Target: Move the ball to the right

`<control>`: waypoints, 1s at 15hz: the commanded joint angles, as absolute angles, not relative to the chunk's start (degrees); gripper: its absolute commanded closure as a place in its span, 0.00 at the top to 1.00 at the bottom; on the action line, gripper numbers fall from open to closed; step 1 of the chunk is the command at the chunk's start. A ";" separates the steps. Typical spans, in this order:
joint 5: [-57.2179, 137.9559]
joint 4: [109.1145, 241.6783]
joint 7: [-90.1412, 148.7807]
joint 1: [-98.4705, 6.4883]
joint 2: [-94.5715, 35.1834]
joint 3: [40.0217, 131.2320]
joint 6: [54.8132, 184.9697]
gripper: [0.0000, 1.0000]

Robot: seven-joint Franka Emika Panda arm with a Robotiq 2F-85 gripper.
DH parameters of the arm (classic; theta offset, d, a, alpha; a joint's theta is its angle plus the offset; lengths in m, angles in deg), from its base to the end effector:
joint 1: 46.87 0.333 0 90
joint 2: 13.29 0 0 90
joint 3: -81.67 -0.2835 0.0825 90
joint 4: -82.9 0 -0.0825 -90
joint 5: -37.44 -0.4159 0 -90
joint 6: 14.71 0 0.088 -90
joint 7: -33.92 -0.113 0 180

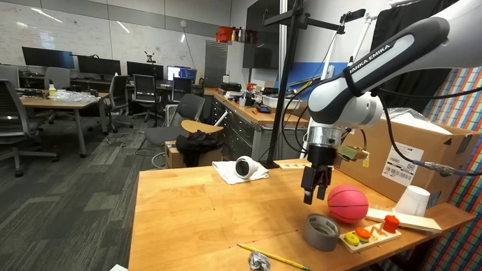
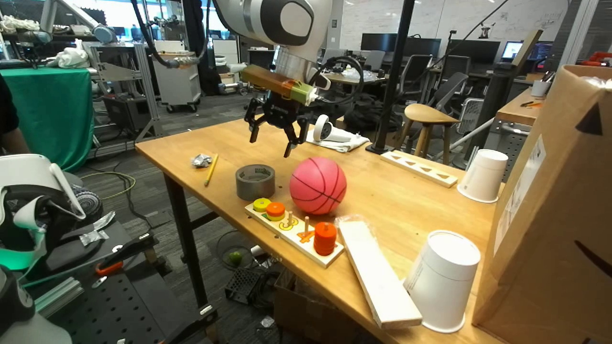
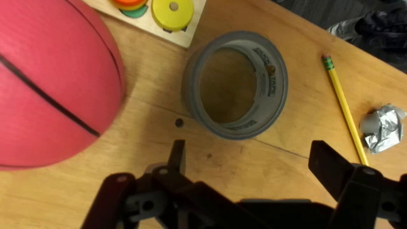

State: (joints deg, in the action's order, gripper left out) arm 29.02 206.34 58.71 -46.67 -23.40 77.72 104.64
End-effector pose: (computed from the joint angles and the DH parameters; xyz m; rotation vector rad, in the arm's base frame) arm 0.5452 0.0482 0.2405 -2.8870 -0.6115 0.3267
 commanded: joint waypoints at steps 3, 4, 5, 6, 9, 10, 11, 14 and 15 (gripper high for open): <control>31.69 201.64 59.89 -47.74 -21.16 78.38 90.36 1.00; 31.68 200.14 61.08 -47.90 -22.10 78.44 88.18 1.00; 31.53 198.89 62.46 -48.02 -22.91 78.44 86.49 1.00; 31.21 197.33 64.22 -48.19 -24.19 78.42 84.65 1.00; 30.68 194.08 68.13 -48.50 -27.36 78.12 82.07 1.00; 30.66 193.20 69.23 -48.56 -28.31 77.96 81.99 1.00; 30.73 192.28 70.21 -48.56 -29.14 77.79 81.92 1.00; 31.05 190.08 73.02 -48.67 -30.69 77.50 83.34 1.00; 31.04 189.12 73.83 -48.80 -31.29 77.50 82.80 1.00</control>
State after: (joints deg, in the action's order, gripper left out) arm 31.05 193.48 70.69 -48.16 -29.20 77.98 84.58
